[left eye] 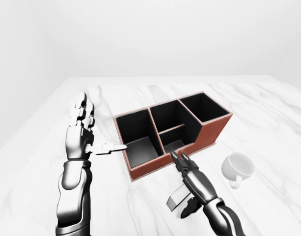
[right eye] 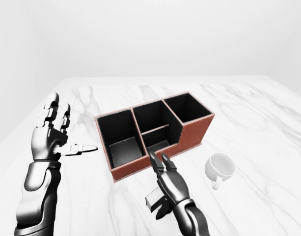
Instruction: Pick up the book and place it in the front compartment of the caddy.
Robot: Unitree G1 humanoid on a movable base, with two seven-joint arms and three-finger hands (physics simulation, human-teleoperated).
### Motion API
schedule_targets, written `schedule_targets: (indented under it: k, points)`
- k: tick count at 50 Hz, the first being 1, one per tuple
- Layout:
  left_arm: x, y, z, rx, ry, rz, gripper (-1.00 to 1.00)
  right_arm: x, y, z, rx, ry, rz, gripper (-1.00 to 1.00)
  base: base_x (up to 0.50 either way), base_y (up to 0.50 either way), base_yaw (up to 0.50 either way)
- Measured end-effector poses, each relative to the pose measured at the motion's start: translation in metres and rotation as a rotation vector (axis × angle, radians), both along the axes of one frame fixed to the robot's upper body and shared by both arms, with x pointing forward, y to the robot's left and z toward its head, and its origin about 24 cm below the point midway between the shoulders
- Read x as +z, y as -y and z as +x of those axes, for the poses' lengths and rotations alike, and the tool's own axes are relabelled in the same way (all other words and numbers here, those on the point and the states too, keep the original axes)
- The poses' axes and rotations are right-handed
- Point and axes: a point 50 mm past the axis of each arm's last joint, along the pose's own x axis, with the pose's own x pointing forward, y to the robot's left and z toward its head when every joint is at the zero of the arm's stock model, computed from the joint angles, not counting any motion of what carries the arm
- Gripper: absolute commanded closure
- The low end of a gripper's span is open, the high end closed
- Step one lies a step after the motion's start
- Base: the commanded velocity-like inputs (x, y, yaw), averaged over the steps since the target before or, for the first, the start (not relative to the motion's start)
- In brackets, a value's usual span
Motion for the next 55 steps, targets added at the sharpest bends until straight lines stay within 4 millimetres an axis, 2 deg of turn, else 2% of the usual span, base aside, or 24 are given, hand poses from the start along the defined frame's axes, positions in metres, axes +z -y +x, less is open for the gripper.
schedule_targets:
  k: [22, 23, 24, 25, 36, 55]
  points:
    - [-0.0001, 0.0002, -0.0001, 0.0, 0.0, 0.0, -0.96, -0.0037, -0.0012, 0.0001, 0.0, -0.003, 0.002, -1.0, 0.0, 0.0, 0.0]
    - [-0.0001, 0.0002, -0.0001, 0.0, 0.0, 0.0, -0.96, -0.0038, -0.0014, 0.0004, 0.0, -0.003, 0.004, 0.51, 0.0, 0.0, 0.0]
    - [-0.0001, 0.0002, -0.0001, 0.0, 0.0, 0.0, -0.96, -0.0034, -0.001, 0.0012, -0.004, 0.003, 0.006, 0.88, 0.0, 0.0, 0.0]
    - [-0.0001, 0.0002, -0.0001, 0.0, 0.0, 0.0, -0.96, -0.0029, -0.0006, 0.002, -0.007, 0.008, 0.009, 1.0, 0.0, 0.0, 0.0]
    - [-0.0001, 0.0001, 0.0, 0.0, 0.0, 0.001, -0.96, 0.0009, 0.0031, 0.0032, -0.011, 0.018, 0.001, 1.0, 0.0, 0.0, 0.0]
    - [0.0007, -0.0005, -0.0001, 0.002, 0.003, 0.001, -0.96, -0.0056, -0.0003, 0.0027, 0.002, -0.016, -0.001, 1.0, 0.0, 0.0, 0.0]
